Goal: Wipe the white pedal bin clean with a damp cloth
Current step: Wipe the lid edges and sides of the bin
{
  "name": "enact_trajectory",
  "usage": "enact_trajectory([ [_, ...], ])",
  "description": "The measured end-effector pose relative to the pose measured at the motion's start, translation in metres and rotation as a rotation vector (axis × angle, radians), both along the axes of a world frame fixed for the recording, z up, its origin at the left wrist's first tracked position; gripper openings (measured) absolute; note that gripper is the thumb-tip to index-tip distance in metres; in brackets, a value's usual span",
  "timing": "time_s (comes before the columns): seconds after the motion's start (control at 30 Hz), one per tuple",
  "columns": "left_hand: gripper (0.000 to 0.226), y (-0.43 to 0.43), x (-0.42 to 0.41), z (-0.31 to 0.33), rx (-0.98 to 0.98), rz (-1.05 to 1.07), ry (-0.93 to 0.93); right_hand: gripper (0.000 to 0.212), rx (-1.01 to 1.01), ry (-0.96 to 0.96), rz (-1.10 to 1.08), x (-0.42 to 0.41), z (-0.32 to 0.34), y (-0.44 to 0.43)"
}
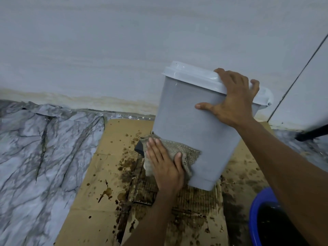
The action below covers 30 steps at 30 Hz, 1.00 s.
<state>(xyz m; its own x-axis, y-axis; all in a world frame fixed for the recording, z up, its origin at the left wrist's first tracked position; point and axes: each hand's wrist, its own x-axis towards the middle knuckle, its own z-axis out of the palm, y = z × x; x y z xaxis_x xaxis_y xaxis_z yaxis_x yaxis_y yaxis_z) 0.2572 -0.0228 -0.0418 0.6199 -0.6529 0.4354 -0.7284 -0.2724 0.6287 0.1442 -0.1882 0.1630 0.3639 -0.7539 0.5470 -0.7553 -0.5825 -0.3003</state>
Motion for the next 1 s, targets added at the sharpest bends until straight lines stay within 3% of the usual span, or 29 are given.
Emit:
enact_trajectory([
  [0.13,0.081,0.013,-0.011,-0.019,-0.036,0.189,0.304,0.104,0.012,-0.01,-0.011,0.001,0.001,0.002],
  [0.23,0.081,0.014,-0.028,-0.019,-0.006,0.179,0.36,0.103,0.015,-0.012,0.003,0.002,0.001,0.006],
  [0.3,0.081,0.008,-0.037,-0.011,0.056,0.079,0.259,0.103,0.019,0.0,0.004,0.004,0.001,0.008],
  [0.5,0.074,0.008,-0.023,-0.01,0.105,-0.394,-0.318,0.102,0.035,-0.006,0.028,0.002,0.006,0.013],
  [0.6,0.078,0.022,0.011,-0.01,0.152,-0.439,-0.545,0.103,0.038,-0.02,0.032,0.0,0.005,0.014],
  [0.67,0.083,0.026,0.029,-0.01,0.158,-0.407,-0.572,0.104,0.035,-0.014,0.027,0.0,0.005,0.014],
  [0.87,0.093,0.029,0.038,-0.024,0.096,-0.284,-0.335,0.105,0.03,0.006,0.003,0.002,0.003,0.013],
  [1.0,0.084,0.035,0.027,-0.032,0.01,-0.064,0.178,0.104,0.027,0.02,-0.027,0.008,0.003,0.013],
])
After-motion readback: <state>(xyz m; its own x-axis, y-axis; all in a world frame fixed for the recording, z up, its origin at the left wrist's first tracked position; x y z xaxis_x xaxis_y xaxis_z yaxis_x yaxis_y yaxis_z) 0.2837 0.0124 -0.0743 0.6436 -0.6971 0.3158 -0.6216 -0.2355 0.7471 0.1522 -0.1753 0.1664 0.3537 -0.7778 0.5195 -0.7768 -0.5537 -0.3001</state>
